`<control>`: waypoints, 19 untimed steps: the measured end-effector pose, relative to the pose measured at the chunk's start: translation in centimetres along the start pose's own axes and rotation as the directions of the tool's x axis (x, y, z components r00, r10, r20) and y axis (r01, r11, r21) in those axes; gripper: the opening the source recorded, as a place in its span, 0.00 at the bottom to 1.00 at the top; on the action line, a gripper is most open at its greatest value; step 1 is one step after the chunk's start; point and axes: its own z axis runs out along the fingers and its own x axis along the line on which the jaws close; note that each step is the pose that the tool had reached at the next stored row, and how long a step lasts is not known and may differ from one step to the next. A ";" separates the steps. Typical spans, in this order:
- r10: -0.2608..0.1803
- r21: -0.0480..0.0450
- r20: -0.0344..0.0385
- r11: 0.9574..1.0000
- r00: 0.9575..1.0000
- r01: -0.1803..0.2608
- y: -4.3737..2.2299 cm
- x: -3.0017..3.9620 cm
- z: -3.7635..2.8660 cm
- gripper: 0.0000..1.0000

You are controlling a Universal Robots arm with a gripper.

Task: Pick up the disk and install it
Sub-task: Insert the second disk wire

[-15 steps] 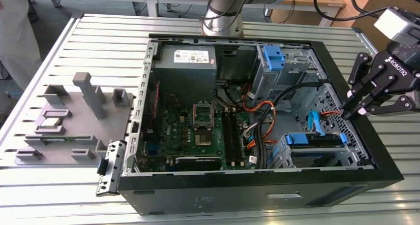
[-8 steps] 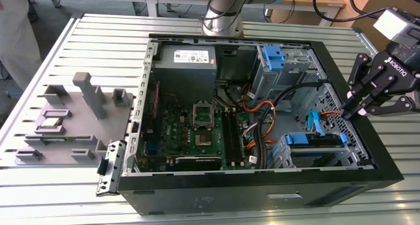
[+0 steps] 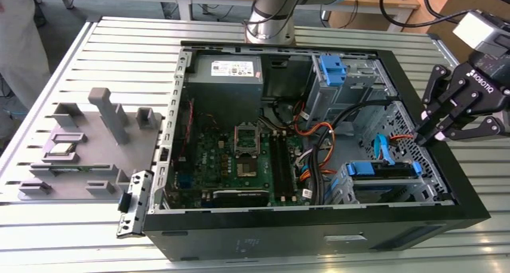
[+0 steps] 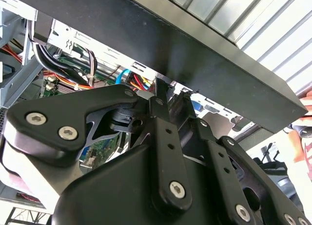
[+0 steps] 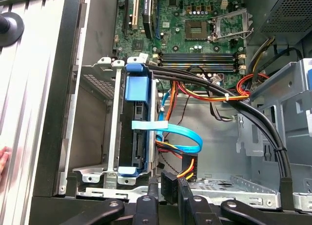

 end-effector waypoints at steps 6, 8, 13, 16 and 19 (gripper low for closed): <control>0.001 0.000 -0.003 1.000 1.000 -0.001 0.01 -0.05 -0.07 0.30; 0.002 0.000 -0.008 1.000 1.000 -0.002 0.01 -0.14 -0.08 0.30; 0.003 0.000 -0.015 1.000 1.000 -0.003 0.03 -0.61 -0.05 0.30; 0.004 0.000 -0.018 1.000 1.000 -0.004 0.03 -0.80 0.00 0.30; 0.005 -0.001 -0.021 1.000 1.000 -0.005 0.02 -0.80 0.00 0.30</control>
